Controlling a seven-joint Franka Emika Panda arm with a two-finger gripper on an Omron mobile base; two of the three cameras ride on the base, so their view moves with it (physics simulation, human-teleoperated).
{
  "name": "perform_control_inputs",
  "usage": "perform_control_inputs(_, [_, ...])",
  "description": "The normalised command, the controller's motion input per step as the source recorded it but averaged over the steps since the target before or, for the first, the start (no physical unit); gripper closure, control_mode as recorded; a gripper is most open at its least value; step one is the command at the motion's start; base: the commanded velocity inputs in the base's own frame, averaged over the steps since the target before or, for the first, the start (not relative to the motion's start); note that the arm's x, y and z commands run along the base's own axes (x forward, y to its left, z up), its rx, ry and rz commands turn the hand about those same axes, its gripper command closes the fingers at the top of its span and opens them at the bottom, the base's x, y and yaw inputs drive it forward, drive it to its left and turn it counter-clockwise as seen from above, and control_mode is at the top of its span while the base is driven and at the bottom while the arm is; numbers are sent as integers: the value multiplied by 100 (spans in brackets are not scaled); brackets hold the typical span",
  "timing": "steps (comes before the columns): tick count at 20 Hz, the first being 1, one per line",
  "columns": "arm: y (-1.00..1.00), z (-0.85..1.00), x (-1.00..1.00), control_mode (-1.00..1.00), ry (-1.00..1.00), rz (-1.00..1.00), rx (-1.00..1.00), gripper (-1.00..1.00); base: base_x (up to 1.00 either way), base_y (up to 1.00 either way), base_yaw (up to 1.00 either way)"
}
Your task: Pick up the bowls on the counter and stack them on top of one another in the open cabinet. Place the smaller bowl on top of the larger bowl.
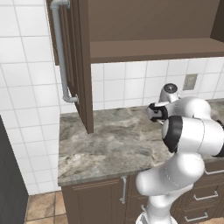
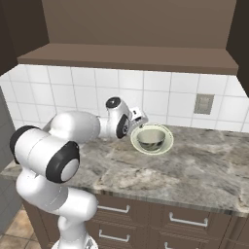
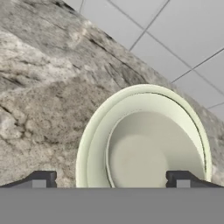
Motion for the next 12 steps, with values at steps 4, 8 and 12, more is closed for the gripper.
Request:
perform_control_inputs(4, [6,-19,-10,-100,-10,-3,-2,-100,0,0,0])
perform_control_inputs(8, [4,-27,-2,-100,-11,-4,-3,-100,0,0,0])
perform_control_inputs(12, [10,-28,0,-100,-10,-3,-3,-100,0,0,0])
